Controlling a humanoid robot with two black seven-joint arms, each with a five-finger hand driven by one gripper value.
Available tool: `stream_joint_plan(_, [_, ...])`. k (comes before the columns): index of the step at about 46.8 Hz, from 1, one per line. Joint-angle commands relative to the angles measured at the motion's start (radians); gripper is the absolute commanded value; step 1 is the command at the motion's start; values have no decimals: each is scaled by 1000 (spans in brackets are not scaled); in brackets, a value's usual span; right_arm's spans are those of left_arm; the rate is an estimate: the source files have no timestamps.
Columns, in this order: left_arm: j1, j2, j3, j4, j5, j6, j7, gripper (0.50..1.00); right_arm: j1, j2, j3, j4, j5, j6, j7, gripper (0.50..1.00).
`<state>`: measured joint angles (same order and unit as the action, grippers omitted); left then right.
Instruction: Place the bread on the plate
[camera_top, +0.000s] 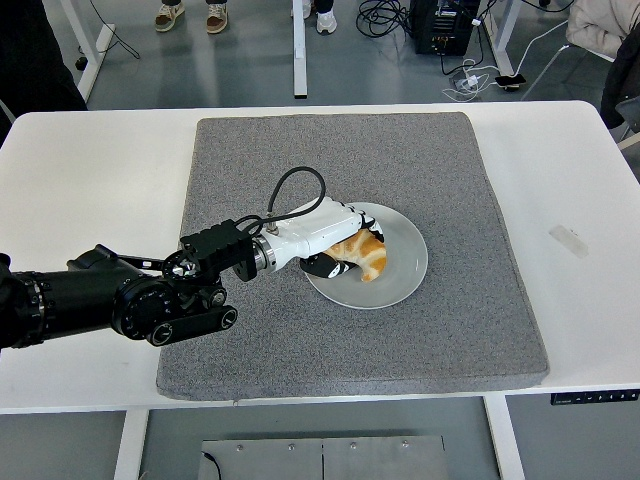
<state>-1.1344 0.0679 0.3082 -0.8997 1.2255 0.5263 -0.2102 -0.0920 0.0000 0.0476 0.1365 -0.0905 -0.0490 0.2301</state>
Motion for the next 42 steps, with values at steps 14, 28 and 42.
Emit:
stream_joint_plan(14, [5, 0, 0, 1, -1, -5, 0, 581, 0, 0, 0, 0, 0, 0, 0, 1000])
stream_joint_plan(28, [5, 0, -1, -1, -3, -15, -32, 895, 0, 0, 0, 0, 0, 0, 0, 1000])
stream_joint_plan(42, [-10, 4, -1, -19, -4, -17, -69, 948, 0, 0, 0, 0, 0, 0, 0, 1000])
